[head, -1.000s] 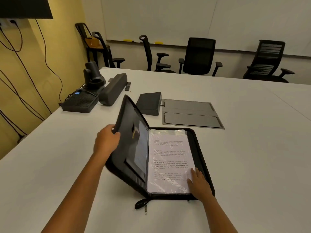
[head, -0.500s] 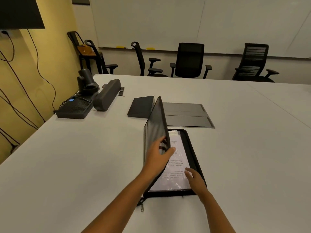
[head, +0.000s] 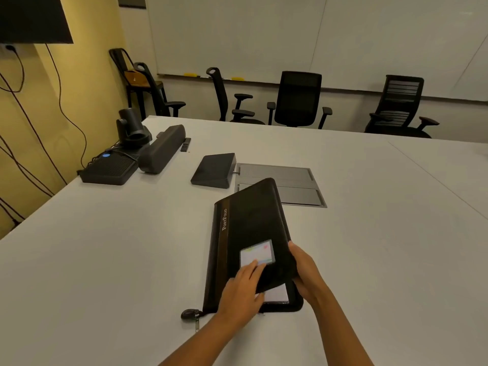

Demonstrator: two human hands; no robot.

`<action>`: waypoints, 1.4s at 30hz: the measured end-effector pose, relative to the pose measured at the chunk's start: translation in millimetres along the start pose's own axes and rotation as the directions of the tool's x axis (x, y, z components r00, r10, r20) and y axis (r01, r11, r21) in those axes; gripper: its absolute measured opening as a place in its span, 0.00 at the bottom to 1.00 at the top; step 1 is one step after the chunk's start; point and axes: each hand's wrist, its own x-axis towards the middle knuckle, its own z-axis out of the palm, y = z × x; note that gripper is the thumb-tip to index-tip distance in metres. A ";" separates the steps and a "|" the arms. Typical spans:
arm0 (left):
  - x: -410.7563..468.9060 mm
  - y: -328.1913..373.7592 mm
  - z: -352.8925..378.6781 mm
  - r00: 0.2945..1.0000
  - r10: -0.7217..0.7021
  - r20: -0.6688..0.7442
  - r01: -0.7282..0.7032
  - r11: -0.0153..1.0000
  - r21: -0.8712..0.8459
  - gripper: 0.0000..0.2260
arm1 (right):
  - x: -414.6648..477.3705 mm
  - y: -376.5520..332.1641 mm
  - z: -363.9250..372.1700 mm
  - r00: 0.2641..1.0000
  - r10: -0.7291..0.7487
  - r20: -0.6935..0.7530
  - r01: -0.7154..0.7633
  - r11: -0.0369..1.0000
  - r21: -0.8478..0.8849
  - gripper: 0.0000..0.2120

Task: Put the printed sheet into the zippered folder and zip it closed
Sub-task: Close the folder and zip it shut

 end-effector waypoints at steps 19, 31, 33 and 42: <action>-55.7 -81.1 26.1 0.913 -0.407 -0.044 0.409 0.905 0.121 0.29 | -6.2 80.2 -57.5 0.967 -0.015 -0.255 -0.111 0.875 -0.472 0.19; -59.8 -95.2 18.6 0.912 -0.408 -0.031 0.409 0.911 0.056 0.21 | -14.7 94.3 -44.6 0.981 -0.126 -0.148 -0.025 0.677 -0.735 0.18; -60.5 -96.2 17.4 0.914 -0.404 -0.031 0.405 0.913 0.039 0.20 | -14.7 98.4 -44.7 0.985 -0.166 -0.043 0.036 0.445 -0.895 0.22; -70.0 -102.8 13.9 0.916 -0.398 -0.044 0.392 0.914 -0.106 0.10 | -33.1 119.2 -10.8 0.990 -0.103 0.095 0.111 0.166 -0.980 0.27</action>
